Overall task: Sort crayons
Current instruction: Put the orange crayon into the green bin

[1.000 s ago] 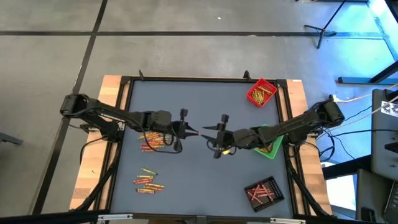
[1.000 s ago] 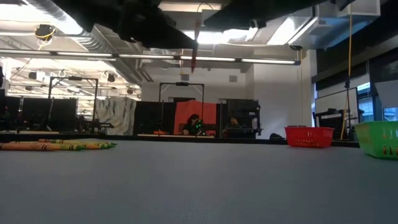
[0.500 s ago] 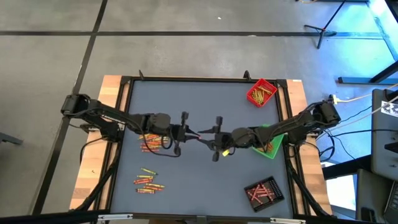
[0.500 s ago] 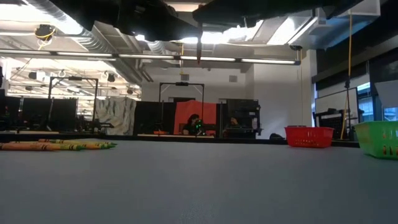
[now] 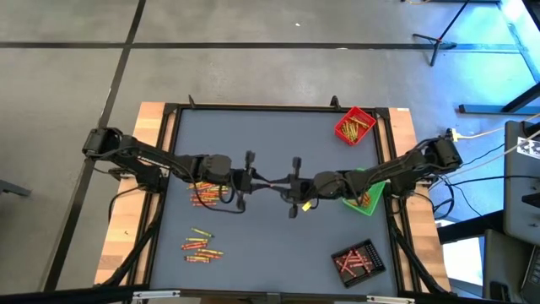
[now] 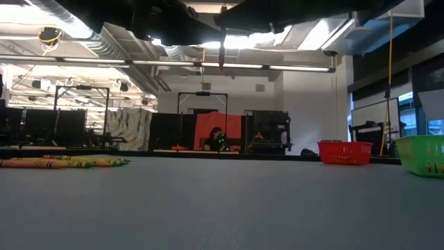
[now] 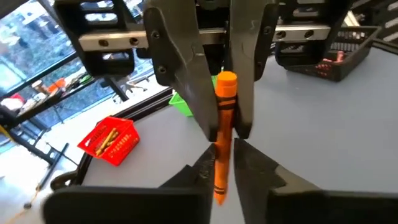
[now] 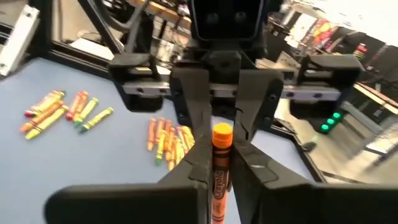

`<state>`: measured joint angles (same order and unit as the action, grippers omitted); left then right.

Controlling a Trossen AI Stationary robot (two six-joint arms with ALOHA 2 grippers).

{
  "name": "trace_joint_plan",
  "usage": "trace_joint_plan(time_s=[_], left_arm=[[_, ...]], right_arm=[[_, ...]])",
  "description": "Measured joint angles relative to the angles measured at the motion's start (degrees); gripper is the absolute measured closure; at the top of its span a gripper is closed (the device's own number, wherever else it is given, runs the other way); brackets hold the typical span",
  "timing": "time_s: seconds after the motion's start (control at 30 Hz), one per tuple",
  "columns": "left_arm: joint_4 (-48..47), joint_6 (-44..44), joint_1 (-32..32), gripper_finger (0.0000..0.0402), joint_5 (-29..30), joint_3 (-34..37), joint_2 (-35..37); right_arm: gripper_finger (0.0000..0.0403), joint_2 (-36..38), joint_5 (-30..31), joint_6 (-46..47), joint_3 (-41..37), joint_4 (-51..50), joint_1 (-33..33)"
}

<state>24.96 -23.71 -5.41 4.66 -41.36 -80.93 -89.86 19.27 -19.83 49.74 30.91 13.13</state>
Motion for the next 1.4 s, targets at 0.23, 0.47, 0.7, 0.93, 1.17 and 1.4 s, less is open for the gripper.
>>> trace_joint_plan(time_s=[0.23, 0.47, 0.7, 0.93, 1.17, 1.4], left_arm=[[-3.8, 2.6, -0.7, 0.0302, 0.8, 0.0, 1.3], [-7.4, 2.2, -2.7, 0.0297, 3.9, -0.1, 2.4], [-7.6, 2.2, -2.8, 0.0296, 5.8, -0.1, 2.4], [-8.4, 2.1, -2.8, 0.0296, 5.8, -0.1, 2.3], [-8.4, 2.1, -2.8, 0.0296, 5.8, 0.0, 2.3], [-8.6, 2.1, -2.8, 0.0296, 5.8, 0.0, 2.3]], right_arm=[[0.039, 6.1, 5.5, 2.0, 0.0, -11.9, 1.8], [0.0368, 15.8, 9.6, 15.9, 0.5, -34.1, 5.5], [0.0385, 21.7, 8.2, 38.5, 1.3, -59.8, 8.2], [0.0369, 22.9, 1.7, 61.3, 1.3, -82.4, 11.2], [0.038, 22.7, 0.6, 75.0, 0.3, -95.5, 11.7], [0.036, 22.6, -2.3, 80.1, -6.4, -94.9, 11.6]])
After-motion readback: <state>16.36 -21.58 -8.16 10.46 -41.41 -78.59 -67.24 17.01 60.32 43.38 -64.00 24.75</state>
